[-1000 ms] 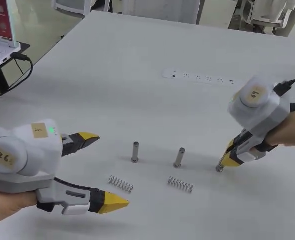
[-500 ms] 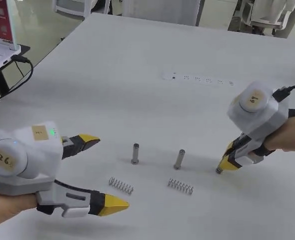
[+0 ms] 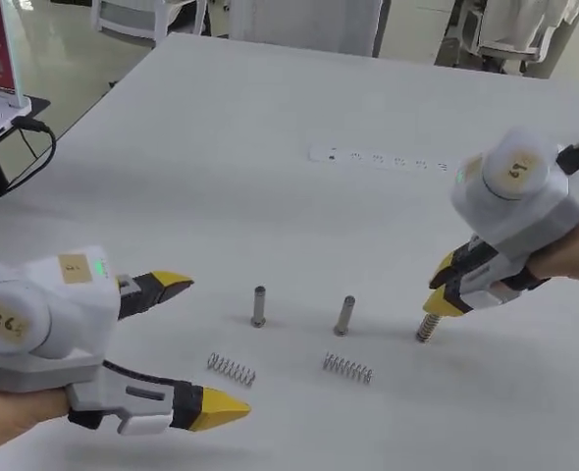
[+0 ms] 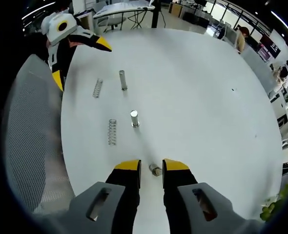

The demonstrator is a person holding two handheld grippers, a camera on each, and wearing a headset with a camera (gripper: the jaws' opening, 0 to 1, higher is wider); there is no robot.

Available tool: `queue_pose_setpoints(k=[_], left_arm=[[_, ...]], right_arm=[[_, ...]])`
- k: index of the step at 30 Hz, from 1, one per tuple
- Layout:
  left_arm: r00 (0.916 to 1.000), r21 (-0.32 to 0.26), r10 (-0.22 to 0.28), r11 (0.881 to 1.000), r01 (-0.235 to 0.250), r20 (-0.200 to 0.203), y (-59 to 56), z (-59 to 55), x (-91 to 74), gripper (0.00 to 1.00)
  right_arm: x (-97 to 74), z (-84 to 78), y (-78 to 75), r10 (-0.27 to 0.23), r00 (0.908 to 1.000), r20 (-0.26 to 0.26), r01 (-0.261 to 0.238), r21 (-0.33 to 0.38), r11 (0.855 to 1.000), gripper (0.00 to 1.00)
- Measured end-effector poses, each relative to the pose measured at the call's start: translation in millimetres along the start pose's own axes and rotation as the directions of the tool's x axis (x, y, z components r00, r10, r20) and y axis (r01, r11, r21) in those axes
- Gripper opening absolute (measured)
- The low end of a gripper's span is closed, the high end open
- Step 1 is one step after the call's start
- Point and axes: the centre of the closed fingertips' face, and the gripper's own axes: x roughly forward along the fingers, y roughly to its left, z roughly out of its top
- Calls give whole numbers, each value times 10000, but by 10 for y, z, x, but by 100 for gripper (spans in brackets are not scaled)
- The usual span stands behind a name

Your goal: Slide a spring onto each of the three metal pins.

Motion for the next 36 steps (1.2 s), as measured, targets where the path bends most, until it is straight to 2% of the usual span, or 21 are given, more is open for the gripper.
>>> queue_pose_setpoints(k=[8,14,21,25,36], left_arm=[[10000,18,-16,10000,16,38,-16,8,-9,86],[10000,21,8,10000,-8,92,-16,23,-16,86],[10000,29,8,10000,-8,90,-21,17,-25,86],[9999,5,17,10000,-17,107,-21,16,-28,85],[9999,-20,33,10000,-33,121,-18,12,-45,84]], right_arm=[[36,181,320,551,9984,133,-544,-473,9974,15],[204,222,537,1085,9941,63,-1078,-674,9919,14],[473,113,649,1521,9881,-231,-1531,-507,9869,13],[583,69,680,1580,9867,-385,-1598,-504,9859,13],[741,14,699,1634,9846,-628,-1658,-349,9855,11]])
